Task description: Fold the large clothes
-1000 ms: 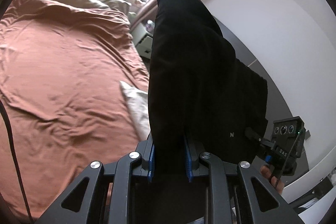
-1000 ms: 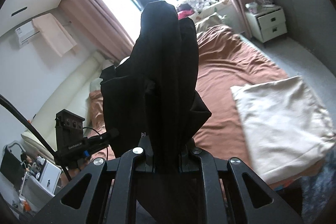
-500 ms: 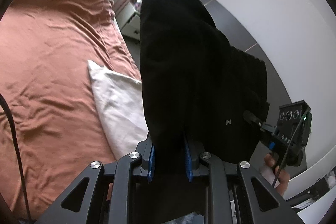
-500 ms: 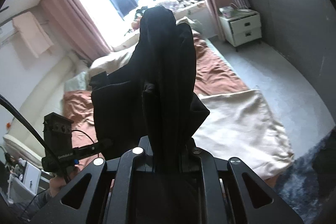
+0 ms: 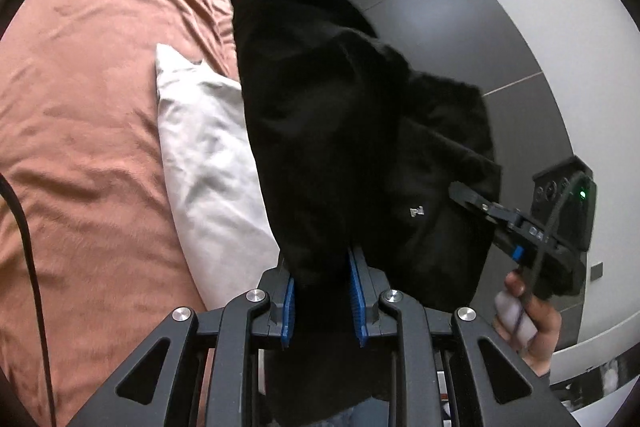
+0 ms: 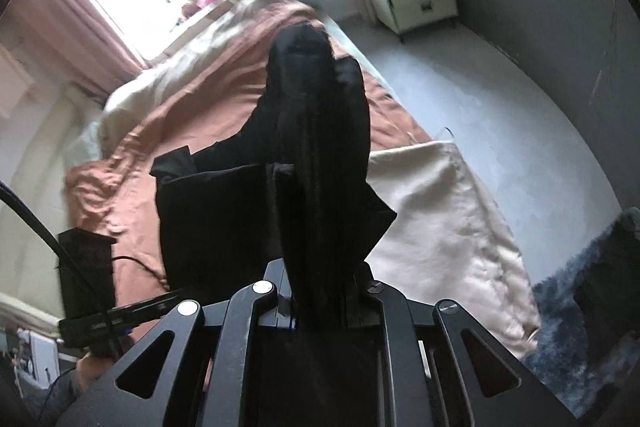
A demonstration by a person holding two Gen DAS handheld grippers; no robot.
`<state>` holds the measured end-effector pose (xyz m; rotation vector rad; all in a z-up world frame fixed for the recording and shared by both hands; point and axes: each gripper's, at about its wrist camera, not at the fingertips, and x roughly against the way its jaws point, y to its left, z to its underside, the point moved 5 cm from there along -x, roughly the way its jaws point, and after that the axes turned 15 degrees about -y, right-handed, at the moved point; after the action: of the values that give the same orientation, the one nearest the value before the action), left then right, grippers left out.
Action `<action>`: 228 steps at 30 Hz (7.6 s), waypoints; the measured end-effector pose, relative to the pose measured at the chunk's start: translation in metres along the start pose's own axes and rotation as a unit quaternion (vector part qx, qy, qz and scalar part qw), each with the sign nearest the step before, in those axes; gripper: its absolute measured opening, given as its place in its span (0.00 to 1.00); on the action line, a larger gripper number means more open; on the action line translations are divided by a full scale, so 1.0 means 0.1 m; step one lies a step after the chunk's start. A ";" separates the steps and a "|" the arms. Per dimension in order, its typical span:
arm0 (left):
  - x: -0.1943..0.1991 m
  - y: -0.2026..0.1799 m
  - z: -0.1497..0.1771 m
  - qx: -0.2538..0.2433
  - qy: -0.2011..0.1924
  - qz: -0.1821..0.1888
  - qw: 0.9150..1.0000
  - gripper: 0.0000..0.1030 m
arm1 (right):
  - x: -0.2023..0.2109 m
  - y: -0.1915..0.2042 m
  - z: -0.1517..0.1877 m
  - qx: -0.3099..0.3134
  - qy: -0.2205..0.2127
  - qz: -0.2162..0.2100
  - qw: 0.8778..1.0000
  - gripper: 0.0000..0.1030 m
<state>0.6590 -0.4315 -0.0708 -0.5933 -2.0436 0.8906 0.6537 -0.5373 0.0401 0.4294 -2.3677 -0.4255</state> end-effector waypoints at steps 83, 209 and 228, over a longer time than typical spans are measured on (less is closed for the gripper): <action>2.15 0.07 0.02 -0.274 -0.060 -0.013 0.960 0.99 | 2.86 1.53 2.56 -0.160 -0.245 0.222 0.930 1.00; 6.98 1.12 3.66 -0.319 -0.399 -0.177 0.841 1.00 | 4.03 3.65 5.47 0.060 -0.281 0.106 0.952 1.00; 7.01 1.12 3.70 -0.310 -0.406 -0.168 0.843 1.00 | 4.02 3.66 5.45 0.060 -0.278 0.109 0.953 1.00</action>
<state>-0.0277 -0.0332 0.0319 -0.1397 -3.1311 0.2339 -0.0704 -0.2756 0.0310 0.0998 -2.9603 -0.3280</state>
